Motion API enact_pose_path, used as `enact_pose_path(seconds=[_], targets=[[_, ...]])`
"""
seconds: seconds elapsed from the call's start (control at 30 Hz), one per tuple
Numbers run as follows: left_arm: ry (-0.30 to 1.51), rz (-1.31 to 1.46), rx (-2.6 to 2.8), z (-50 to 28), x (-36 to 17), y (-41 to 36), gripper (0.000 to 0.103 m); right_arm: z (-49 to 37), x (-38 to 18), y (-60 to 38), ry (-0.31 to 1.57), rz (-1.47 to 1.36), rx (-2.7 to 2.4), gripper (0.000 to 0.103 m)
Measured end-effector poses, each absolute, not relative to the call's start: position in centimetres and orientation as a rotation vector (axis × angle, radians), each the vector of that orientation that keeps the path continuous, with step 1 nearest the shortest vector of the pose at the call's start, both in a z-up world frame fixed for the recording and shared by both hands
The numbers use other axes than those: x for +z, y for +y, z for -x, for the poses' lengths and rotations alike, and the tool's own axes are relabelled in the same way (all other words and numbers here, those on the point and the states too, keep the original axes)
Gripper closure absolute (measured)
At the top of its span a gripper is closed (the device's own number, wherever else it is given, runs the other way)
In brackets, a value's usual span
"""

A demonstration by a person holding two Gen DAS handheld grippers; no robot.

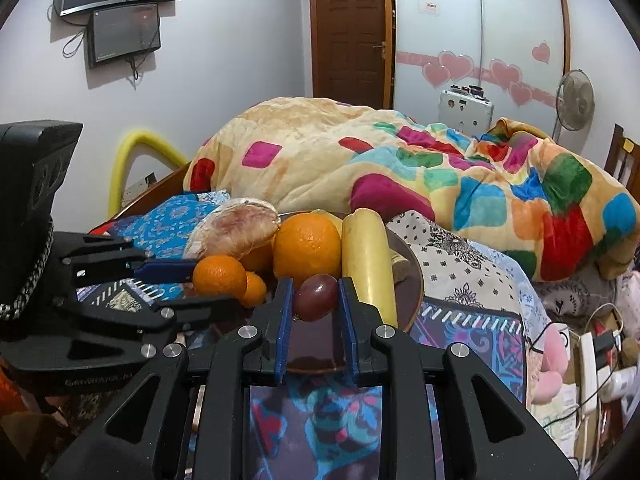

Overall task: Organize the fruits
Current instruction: 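Place the tangerine on the plate with the left gripper while the right places the date there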

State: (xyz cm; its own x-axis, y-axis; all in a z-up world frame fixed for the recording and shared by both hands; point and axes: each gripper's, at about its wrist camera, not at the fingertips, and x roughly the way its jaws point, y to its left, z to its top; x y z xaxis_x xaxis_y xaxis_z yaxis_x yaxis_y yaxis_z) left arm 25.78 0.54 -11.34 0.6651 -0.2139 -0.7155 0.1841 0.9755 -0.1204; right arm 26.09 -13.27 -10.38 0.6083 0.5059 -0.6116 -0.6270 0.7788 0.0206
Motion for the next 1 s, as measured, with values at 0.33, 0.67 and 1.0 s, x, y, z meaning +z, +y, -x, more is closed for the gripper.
enact_pose_path(seconds=[0.33, 0.67, 1.0], targets=[[0.781, 0.044, -0.226, -24.5, -10.2, 0.7, 0.061, -25.2, -9.7, -14.2, 0.636, 0.198, 0.648, 0.068], [0.794, -0.008, -0.108, -21.1, -10.1, 4.4, 0.054, -21.7, -10.0, -16.0, 0.659, 0.197, 0.639, 0.062], [0.904, -0.023, -0.017, -21.0, -14.2, 8.4, 0.052, -18.9, -14.0, -15.5, 0.748, 0.238, 0.646, 0.06]])
